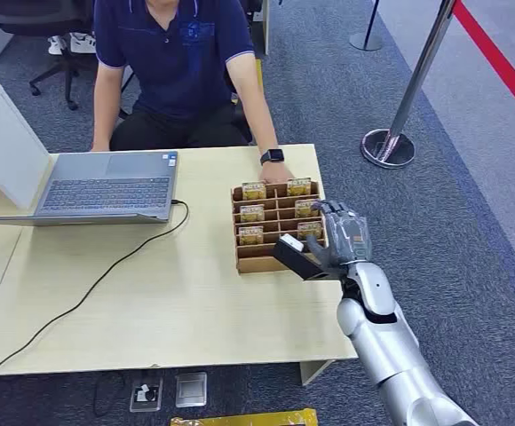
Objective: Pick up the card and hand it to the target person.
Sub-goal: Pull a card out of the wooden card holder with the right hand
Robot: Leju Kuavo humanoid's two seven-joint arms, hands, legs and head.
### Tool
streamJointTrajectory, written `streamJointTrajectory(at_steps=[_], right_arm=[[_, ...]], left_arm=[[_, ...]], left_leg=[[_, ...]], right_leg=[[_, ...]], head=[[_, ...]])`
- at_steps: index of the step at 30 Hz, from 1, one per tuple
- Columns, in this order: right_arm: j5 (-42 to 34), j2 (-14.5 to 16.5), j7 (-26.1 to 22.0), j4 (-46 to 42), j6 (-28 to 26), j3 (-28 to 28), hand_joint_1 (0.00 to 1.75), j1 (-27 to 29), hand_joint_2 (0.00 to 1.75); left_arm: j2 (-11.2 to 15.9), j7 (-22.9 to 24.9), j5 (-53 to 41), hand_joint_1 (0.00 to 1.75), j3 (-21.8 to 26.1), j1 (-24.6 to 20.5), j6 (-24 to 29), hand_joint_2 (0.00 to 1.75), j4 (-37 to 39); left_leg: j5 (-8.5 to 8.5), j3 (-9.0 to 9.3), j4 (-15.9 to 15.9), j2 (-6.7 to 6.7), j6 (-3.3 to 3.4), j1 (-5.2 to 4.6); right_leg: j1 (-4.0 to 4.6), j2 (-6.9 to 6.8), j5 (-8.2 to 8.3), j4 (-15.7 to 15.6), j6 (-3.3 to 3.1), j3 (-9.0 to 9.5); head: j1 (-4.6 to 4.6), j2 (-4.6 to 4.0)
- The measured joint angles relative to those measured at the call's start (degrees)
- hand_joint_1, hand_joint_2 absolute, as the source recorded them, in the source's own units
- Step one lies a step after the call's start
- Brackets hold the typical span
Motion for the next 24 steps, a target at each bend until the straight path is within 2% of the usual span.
streamJointTrajectory(at_steps=[3, 5, 9, 10, 13, 18, 22, 24], right_arm=[[0.0, -0.6, -0.1, 0.2, 0.3, 0.6, 0.55, -0.5, 1.75], [-0.1, -1.1, -0.2, 0.4, 0.7, 1.1, 0.59, -1.0, 1.75], [-0.2, -1.7, -0.5, 1.0, 1.0, 1.9, 0.94, -1.9, 1.75], [-0.2, -1.8, -0.5, 1.2, 1.0, 2.1, 0.90, -2.0, 1.75], [-0.7, -1.9, -0.6, 1.9, 0.9, 2.7, 0.65, -2.5, 1.75], [-1.0, -2.2, 0.3, 3.0, 0.6, 3.8, 0.82, -3.1, 1.75], [-0.6, -2.6, 1.5, 3.4, 0.2, 4.2, 0.72, -3.0, 1.75], [-0.3, -2.8, 1.8, 3.4, 0.1, 4.3, 0.76, -2.8, 1.75]], left_arm=[[0.0, -0.1, 0.0, 0.00, 0.0, 0.0, 0.1, 0.00, 0.0], [0.0, -0.2, 0.0, 0.00, 0.0, 0.0, 0.1, 0.00, 0.0], [0.0, -0.3, 0.2, 0.00, 0.0, 0.0, 0.2, 0.00, 0.1], [0.0, -0.3, 0.2, 0.00, 0.0, 0.0, 0.2, 0.00, 0.1], [0.0, -0.5, 0.4, 0.00, 0.0, 0.1, 0.3, 0.00, 0.1], [0.0, -1.1, 0.6, 0.00, 0.1, 0.1, -0.1, 0.00, 0.1], [0.0, -1.1, 0.6, 0.00, 0.1, 0.1, -0.3, 0.00, 0.1], [0.0, -1.0, 0.5, 0.00, 0.1, 0.0, -0.5, 0.00, 0.1]], left_leg=[[0.00, 0.00, 0.0, 0.00, 0.00, 0.00], [0.00, 0.00, 0.0, 0.00, 0.00, 0.00], [0.00, 0.00, 0.0, 0.00, 0.00, 0.00], [0.00, 0.00, 0.0, 0.00, 0.00, 0.00], [0.00, -0.01, 0.0, 0.00, 0.00, 0.00], [0.00, 0.00, 0.0, 0.00, 0.00, 0.00], [0.00, 0.00, 0.0, 0.00, 0.00, 0.00], [0.00, 0.00, 0.0, 0.00, 0.00, 0.00]], right_leg=[[0.00, 0.00, 0.00, 0.0, 0.00, 0.00], [0.00, 0.00, 0.00, 0.0, 0.00, 0.00], [0.00, 0.00, 0.00, 0.0, 0.00, -0.01], [0.00, 0.00, 0.00, 0.0, 0.00, -0.01], [0.00, 0.00, 0.00, 0.0, 0.00, -0.01], [0.00, 0.00, 0.00, 0.0, 0.00, -0.01], [0.00, 0.00, 0.00, 0.0, 0.00, -0.01], [0.00, 0.00, 0.00, 0.0, 0.00, -0.02]], head=[[0.01, 0.00], [0.03, -0.01], [0.03, -0.01], [0.02, -0.01], [0.00, -0.01], [0.01, -0.01], [0.01, -0.01], [0.02, -0.02]])
